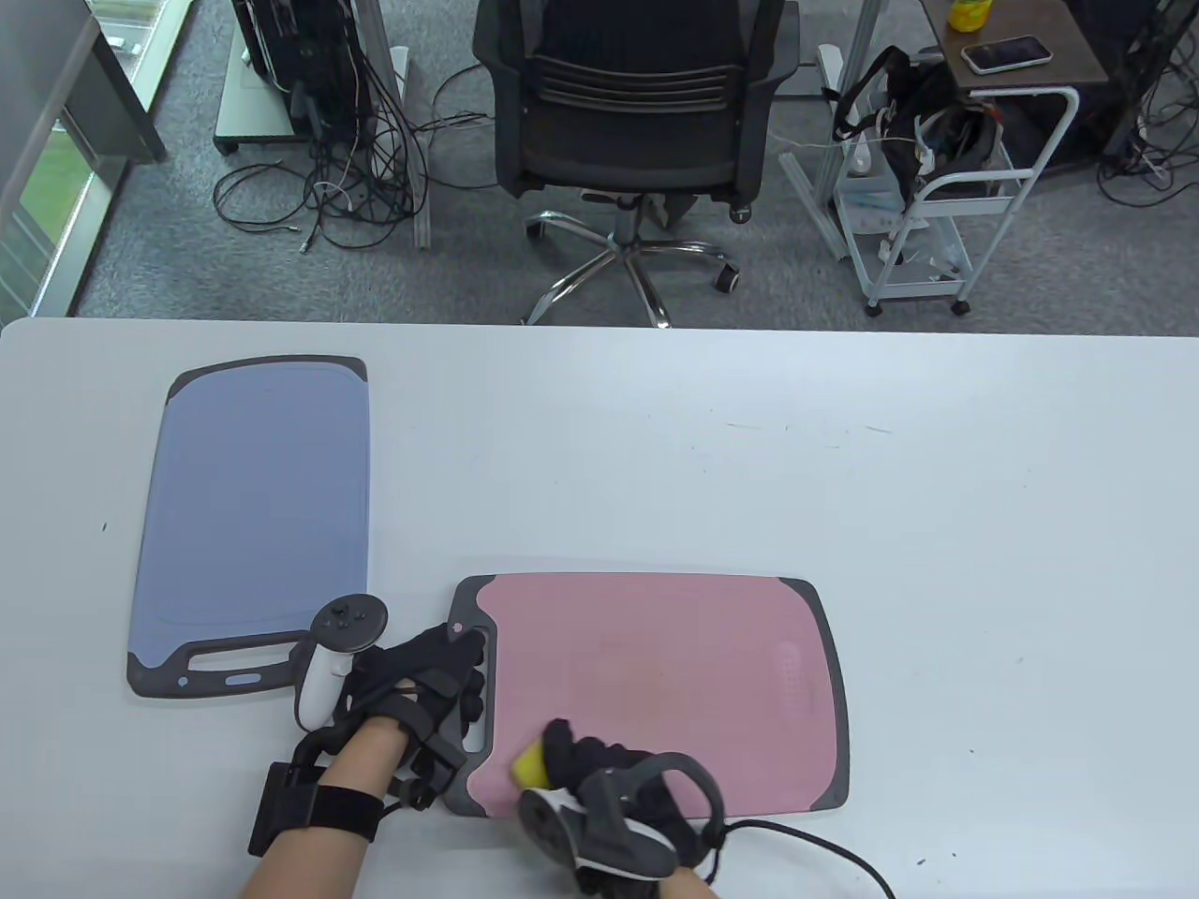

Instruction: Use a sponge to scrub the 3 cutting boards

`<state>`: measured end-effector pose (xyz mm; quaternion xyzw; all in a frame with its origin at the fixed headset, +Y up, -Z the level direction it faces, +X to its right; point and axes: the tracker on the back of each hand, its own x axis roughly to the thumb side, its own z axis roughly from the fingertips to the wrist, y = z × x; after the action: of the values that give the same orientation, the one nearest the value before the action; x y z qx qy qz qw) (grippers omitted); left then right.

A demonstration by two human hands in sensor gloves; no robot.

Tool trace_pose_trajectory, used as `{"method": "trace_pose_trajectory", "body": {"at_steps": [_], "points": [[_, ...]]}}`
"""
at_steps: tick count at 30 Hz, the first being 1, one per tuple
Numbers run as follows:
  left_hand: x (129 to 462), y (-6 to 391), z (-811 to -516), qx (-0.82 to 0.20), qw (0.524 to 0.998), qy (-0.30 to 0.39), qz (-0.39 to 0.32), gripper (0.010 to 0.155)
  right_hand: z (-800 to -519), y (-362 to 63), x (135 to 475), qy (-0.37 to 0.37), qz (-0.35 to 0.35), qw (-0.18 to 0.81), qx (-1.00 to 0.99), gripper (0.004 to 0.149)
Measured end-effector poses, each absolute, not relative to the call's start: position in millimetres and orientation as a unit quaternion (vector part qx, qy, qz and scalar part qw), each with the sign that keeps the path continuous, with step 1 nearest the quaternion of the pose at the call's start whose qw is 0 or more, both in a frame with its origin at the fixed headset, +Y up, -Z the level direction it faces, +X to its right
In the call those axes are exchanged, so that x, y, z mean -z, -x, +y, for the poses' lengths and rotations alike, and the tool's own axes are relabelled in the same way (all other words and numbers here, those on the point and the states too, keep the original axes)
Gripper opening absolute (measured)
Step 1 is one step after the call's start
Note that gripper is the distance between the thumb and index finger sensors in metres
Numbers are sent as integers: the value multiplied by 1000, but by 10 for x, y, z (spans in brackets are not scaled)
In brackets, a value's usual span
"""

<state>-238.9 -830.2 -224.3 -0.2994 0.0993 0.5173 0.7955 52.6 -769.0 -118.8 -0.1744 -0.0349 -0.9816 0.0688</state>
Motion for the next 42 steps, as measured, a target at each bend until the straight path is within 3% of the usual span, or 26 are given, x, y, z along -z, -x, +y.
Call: {"method": "trace_pose_trajectory", "body": {"at_steps": [5,8,10,12,13,16,20,24,28,33,38,42], "points": [[2228,2378,-8301,-510,803,290,107,51,-7780,-2011,1135,-28,-72,14,997,75],[2236,2384,-8311,-514,798,296,105,51,-7800,-2330,1071,-77,-76,3,994,74],[2235,2382,-8306,-513,799,294,108,51,-7794,-2180,1080,-67,-58,4,996,74],[2236,2383,-8308,-515,797,294,110,51,-7740,-1863,1124,-18,-38,95,995,74],[2234,2382,-8307,-517,796,295,109,51,-7723,-1627,1167,63,-60,85,993,74],[2218,2373,-8295,-514,801,286,112,51,-7695,-756,1158,163,-31,25,986,75],[2214,2377,-8293,-519,797,283,119,51,-7647,351,1018,296,-16,17,955,77],[2226,2432,-8304,-538,783,285,126,51,-7651,644,962,323,6,70,944,77],[2236,2449,-8302,-543,779,284,132,52,-7701,146,1024,291,-16,73,954,79],[2240,2449,-8299,-542,780,283,131,52,-7783,-1123,1111,186,-27,28,982,78],[2240,2451,-8297,-544,778,285,131,52,-7806,-2290,1130,61,-45,48,996,77],[2250,2469,-8305,-554,765,300,133,53,-7825,-2756,1169,-17,-34,9,999,76]]}}
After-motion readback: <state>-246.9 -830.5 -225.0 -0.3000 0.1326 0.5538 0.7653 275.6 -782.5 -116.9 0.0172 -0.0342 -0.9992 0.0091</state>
